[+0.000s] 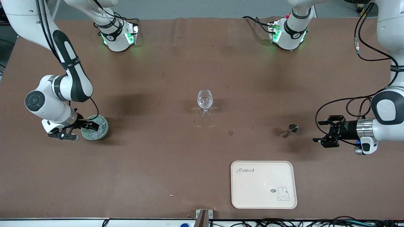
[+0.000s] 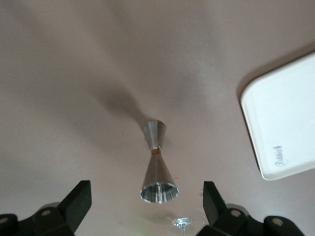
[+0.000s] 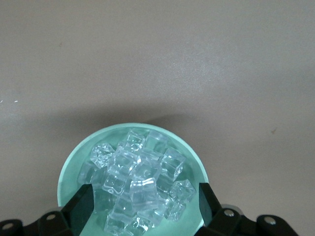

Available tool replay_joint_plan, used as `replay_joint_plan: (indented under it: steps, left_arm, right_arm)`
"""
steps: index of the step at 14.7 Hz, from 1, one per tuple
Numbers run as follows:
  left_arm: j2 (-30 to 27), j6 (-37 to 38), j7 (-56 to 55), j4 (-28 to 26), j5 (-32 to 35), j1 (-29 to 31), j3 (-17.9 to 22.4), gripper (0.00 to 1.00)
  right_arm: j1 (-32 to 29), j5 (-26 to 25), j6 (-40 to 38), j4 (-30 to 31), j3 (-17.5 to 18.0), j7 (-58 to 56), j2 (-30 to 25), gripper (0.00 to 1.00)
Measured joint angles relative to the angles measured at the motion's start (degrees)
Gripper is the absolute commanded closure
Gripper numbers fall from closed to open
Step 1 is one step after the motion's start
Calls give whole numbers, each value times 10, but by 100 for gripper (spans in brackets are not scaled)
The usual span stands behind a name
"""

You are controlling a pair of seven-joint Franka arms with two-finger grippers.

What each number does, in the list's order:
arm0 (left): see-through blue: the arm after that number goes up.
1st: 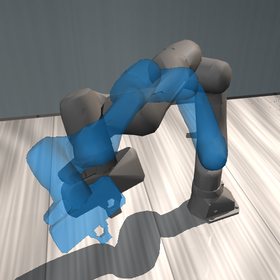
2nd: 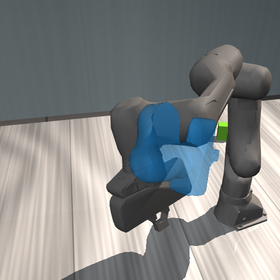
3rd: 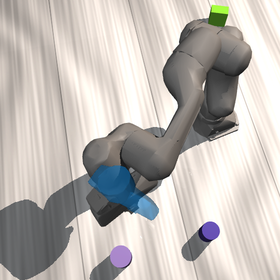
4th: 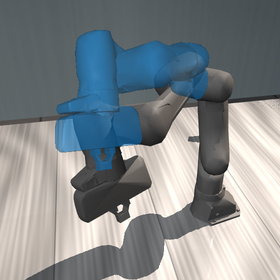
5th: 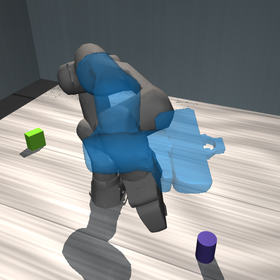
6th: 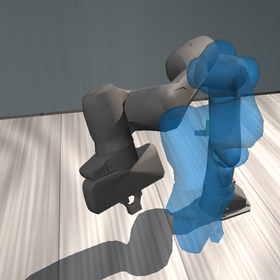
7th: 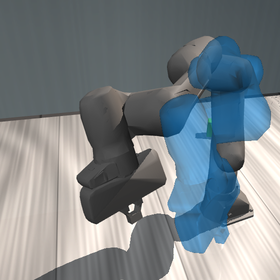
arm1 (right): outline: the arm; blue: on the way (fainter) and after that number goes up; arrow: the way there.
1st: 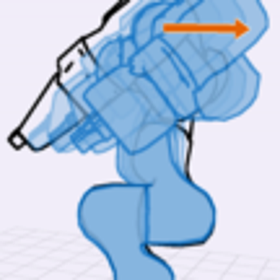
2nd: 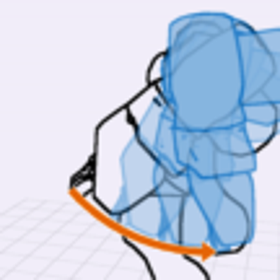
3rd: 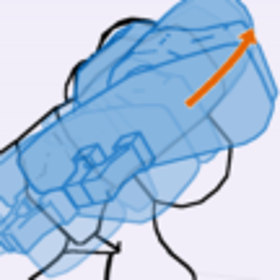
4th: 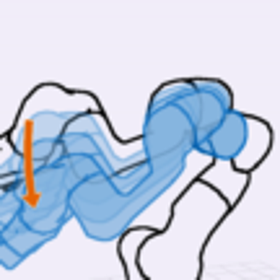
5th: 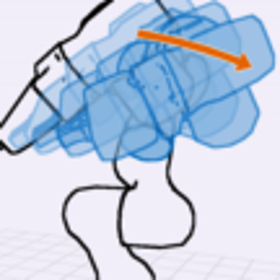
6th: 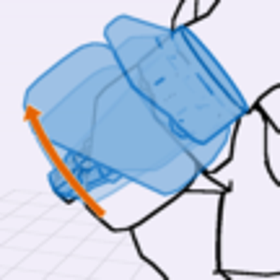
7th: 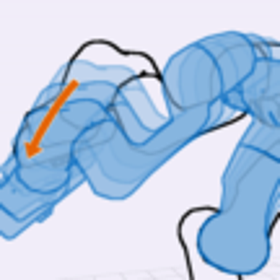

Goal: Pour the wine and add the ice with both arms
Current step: 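Grasp ice with the right gripper while the left gripper grasps the jigger, then lift the ice with the right gripper while the left gripper lifts the jigger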

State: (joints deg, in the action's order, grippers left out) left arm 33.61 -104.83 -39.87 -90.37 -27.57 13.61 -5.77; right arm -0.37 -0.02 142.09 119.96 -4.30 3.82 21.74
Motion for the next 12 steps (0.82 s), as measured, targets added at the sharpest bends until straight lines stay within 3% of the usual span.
replay_joint_plan:
  steps: [3, 10, 12]
  left_arm:
    - [23, 1, -20, -1, -62, 8, 3, 0]
    - [87, 15, -43, -1, -177, 44, 3, 0]
    - [108, 20, -43, -1, -188, 49, 3, 0]
  right_arm:
    - [0, 0, 0, 1, 0, 0, 3, 17]
    - [0, 0, 0, 3, 1, 0, 13, 30]
    - [1, 0, 0, 3, 1, 0, 13, 43]
